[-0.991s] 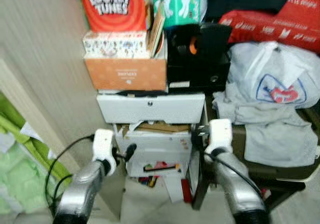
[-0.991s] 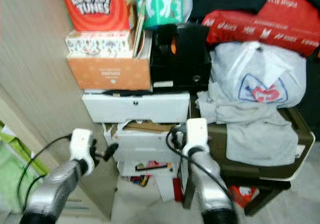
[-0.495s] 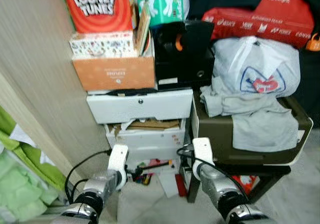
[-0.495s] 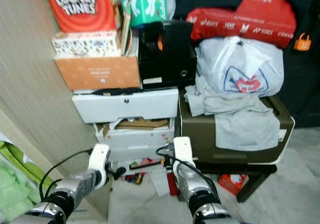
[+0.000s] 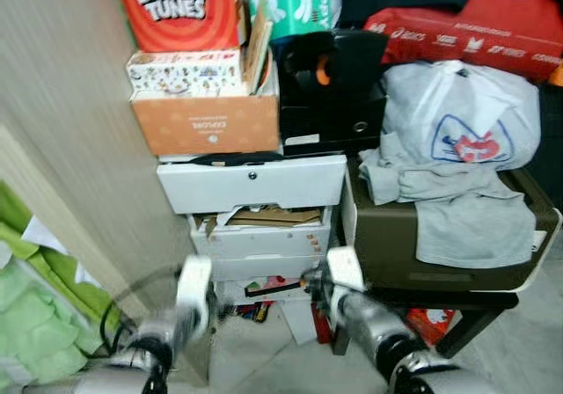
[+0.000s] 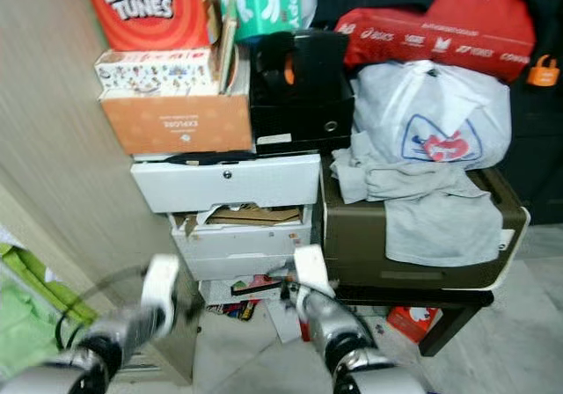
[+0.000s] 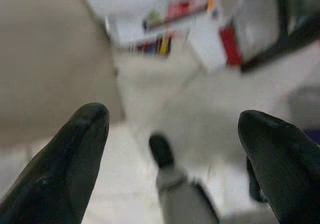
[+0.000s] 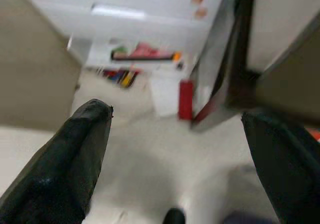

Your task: Clean up the room

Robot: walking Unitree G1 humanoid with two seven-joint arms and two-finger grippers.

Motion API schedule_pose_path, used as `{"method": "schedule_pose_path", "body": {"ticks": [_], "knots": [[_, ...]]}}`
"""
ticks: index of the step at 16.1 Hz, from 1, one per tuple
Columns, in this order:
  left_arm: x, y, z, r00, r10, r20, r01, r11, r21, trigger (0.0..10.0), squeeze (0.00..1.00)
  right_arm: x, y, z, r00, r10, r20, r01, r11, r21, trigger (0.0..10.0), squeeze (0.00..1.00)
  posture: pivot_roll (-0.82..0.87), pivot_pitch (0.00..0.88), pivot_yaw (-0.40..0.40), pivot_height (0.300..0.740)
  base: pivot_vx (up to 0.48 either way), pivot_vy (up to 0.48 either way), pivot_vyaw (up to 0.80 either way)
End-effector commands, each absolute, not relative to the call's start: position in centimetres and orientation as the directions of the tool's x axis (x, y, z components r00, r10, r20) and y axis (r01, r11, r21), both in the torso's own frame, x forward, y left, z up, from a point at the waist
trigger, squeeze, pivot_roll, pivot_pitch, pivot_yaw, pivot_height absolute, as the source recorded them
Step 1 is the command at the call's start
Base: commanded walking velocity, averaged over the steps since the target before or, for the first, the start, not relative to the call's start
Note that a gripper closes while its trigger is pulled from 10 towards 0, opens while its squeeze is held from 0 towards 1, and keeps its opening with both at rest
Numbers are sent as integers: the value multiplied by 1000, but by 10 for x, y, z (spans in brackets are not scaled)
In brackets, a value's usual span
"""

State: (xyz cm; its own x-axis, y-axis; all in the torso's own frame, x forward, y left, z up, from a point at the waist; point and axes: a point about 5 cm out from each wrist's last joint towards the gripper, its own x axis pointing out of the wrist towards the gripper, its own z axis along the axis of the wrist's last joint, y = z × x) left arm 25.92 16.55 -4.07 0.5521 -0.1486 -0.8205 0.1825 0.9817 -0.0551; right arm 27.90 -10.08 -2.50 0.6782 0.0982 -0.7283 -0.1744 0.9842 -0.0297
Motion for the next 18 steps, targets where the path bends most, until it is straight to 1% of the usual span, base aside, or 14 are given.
{"method": "schedule_pose_path", "body": {"ticks": [1, 2, 3, 5, 6, 7, 9, 14, 18], "knots": [[257, 169, -42, 531, -133, -837, 198, 980, -30, 10000, 0, 277, -100, -27, 663, 100, -742, -162, 987, -12, 10000, 0, -101, 0, 45, 740, 0, 0, 0], [244, 170, -51, 468, -119, -876, 224, 975, -13, 10000, 0, 267, -102, -35, 623, 83, -778, -151, 988, -16, 10000, 0, -108, 1, 50, 740, 0, 0, 0], [235, 171, -57, 421, -111, -900, 260, 966, 3, 10000, 0, 263, -104, -39, 608, 75, -790, -144, 989, -17, 10000, 0, -107, 2, 52, 740, 0, 0, 0], [226, 172, -62, 368, -101, -924, 280, 960, 7, 10000, 0, 259, -109, -42, 591, 49, -805, -138, 990, -41, 10000, 0, -104, 1, 54, 740, 0, 0, 0], [226, 172, -62, 368, -101, -924, 280, 960, 7, 10000, 0, 259, -109, -42, 591, 49, -805, -138, 990, -41, 10000, 0, -104, 1, 54, 740, 0, 0, 0], [218, 178, -66, 320, -62, -945, 268, 963, 27, 10000, 0, 254, -117, -46, 563, 13, -827, -137, 988, -78, 10000, 0, -108, 0, 49, 740, 0, 0, 0], [220, 178, -64, 328, -61, -943, 268, 963, 31, 10000, 0, 256, -117, -45, 564, 19, -826, -155, 984, -83, 10000, 0, -104, 0, 47, 740, 0, 0, 0], [230, 174, -59, 371, -70, -926, 265, 964, 34, 10000, 0, 264, -113, -39, 587, 36, -809, -187, 978, -92, 10000, 0, -104, 0, 41, 740, 0, 0, 800], [241, 167, -53, 422, -85, -902, 258, 966, 30, 10000, 0, 269, -109, -34, 602, 55, -797, -229, 968, -106, 10000, 0, -103, 0, 32, 740, 0, 0, 742]]}}
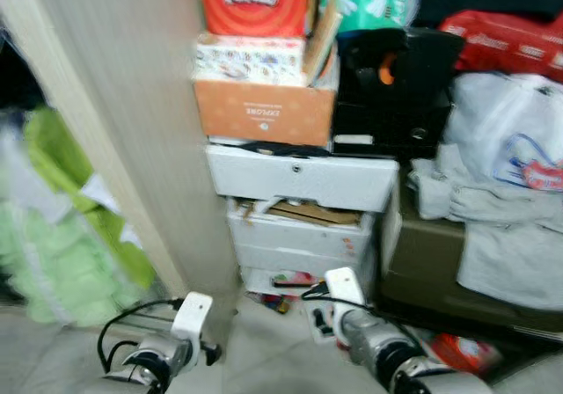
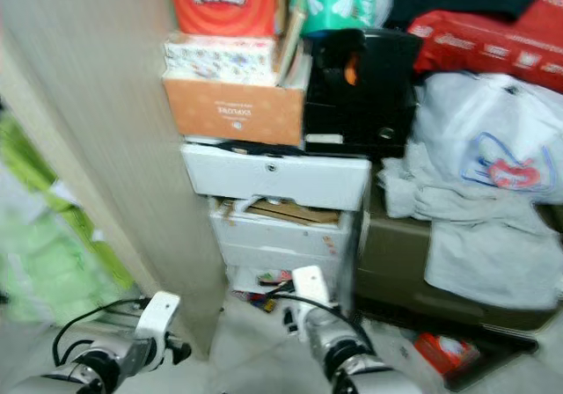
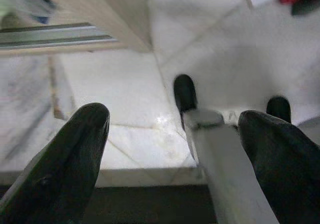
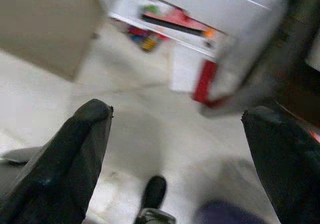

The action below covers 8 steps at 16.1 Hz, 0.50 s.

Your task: Clean up the room

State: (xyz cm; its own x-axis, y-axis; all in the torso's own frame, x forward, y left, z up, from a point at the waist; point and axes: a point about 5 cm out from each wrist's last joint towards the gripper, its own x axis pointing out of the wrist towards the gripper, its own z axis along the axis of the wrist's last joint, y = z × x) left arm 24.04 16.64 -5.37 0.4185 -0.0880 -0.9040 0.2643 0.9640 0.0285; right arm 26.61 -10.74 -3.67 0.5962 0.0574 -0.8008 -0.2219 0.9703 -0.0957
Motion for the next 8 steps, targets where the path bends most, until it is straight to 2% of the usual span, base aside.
{"method": "schedule_pose_path", "body": {"ticks": [1, 8], "knots": [[242, 167, -53, 425, -85, -901, 258, 966, 31, 10000, 0, 269, -108, -34, 603, 57, -796, -232, 967, -107, 10000, 0, -103, 0, 33, 740, 0, 0, 800], [252, 161, -47, 485, -92, -870, 256, 966, 41, 10000, 0, 273, -105, -31, 616, 68, -785, -256, 960, -118, 10000, 0, -108, 0, 38, 740, 0, 0, 765]]}}
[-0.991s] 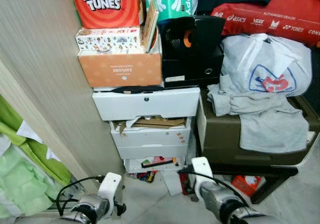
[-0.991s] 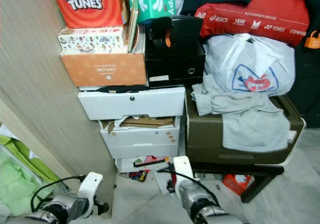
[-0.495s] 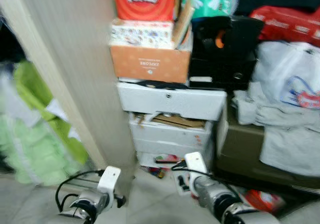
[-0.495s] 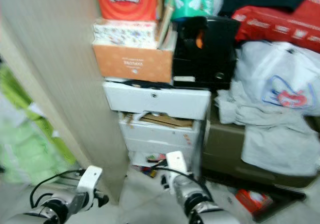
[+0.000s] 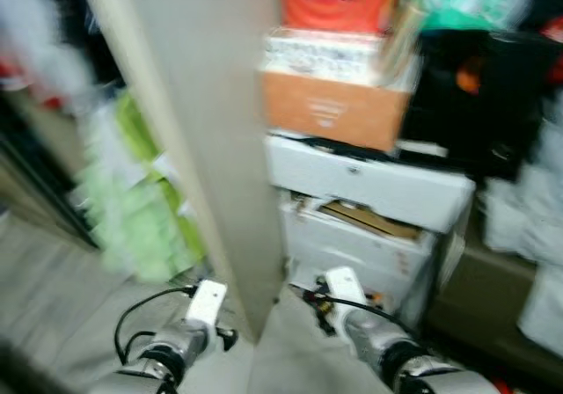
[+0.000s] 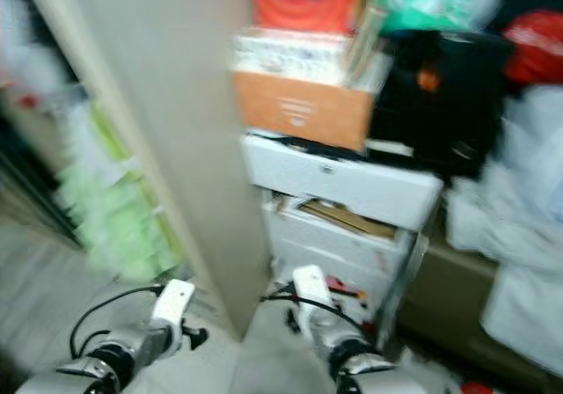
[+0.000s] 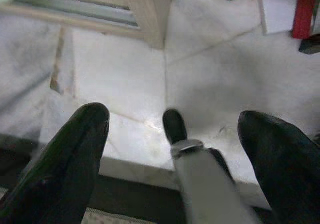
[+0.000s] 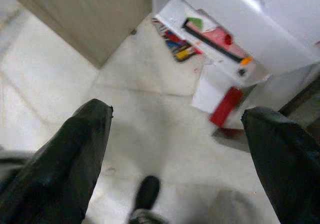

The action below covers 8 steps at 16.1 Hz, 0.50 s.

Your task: Clean up the room

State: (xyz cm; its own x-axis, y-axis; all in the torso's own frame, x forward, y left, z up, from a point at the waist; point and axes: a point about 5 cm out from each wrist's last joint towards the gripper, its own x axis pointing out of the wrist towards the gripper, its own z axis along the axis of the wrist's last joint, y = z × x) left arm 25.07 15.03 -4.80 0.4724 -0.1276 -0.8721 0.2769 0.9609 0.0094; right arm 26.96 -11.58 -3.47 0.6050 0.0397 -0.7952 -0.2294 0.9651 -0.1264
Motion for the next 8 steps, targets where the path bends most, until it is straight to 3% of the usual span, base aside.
{"method": "schedule_pose_path", "body": {"ticks": [1, 5, 8], "knots": [[254, 160, -46, 493, -94, -865, 257, 966, 41, 10000, 0, 274, -104, -30, 619, 69, -782, -257, 959, -119, 10000, 0, -108, 0, 38, 740, 0, 0, 0], [258, 160, -43, 515, -96, -852, 237, 971, 34, 10000, 0, 277, -102, -27, 630, 75, -773, -270, 954, -127, 10000, 0, -105, 0, 35, 740, 0, 0, 0], [259, 159, -42, 523, -102, -846, 247, 968, 36, 10000, 0, 278, -99, -26, 631, 93, -770, -306, 942, -136, 10000, 0, -100, 0, 32, 740, 0, 0, 800]]}}
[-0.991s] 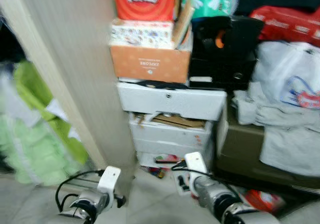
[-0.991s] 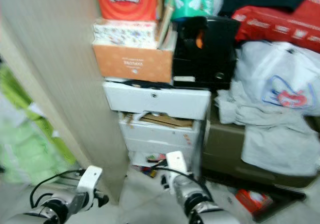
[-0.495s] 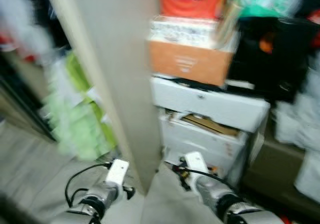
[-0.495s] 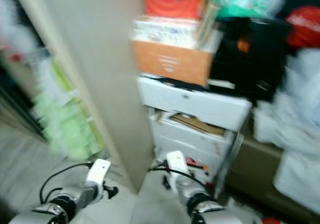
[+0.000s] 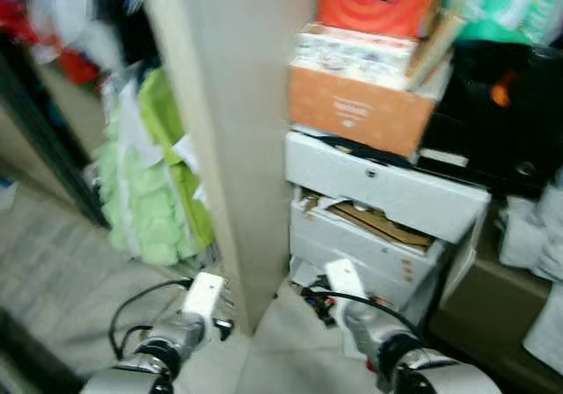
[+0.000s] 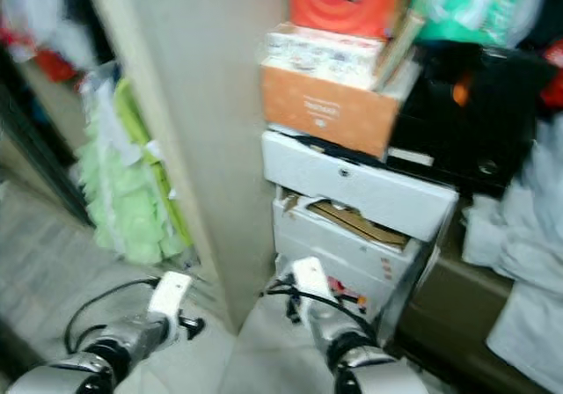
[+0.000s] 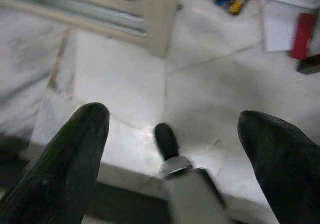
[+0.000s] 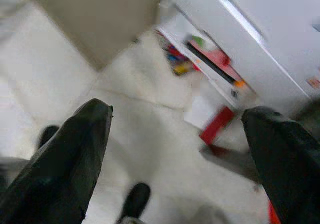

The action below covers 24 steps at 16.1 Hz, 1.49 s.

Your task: Clean up the room

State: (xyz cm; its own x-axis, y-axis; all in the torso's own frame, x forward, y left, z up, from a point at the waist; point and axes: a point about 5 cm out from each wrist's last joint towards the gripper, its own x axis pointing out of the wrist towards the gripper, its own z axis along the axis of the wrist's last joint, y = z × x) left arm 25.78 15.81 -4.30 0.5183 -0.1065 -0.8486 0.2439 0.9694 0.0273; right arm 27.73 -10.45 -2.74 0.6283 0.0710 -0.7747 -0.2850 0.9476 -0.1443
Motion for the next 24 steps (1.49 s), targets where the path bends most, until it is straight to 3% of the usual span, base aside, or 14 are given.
{"method": "schedule_pose_path", "body": {"ticks": [1, 24], "knots": [[259, 159, -42, 524, -102, -846, 246, 968, 36, 10000, 0, 278, -99, -26, 631, 92, -770, -306, 942, -138, 10000, 0, -100, 0, 32, 740, 0, 0, 800], [261, 156, -41, 530, -109, -841, 236, 972, 23, 10000, 0, 280, -96, -24, 636, 108, -764, -338, 929, -150, 10000, 0, -103, 0, 27, 740, 0, 0, 800]]}}
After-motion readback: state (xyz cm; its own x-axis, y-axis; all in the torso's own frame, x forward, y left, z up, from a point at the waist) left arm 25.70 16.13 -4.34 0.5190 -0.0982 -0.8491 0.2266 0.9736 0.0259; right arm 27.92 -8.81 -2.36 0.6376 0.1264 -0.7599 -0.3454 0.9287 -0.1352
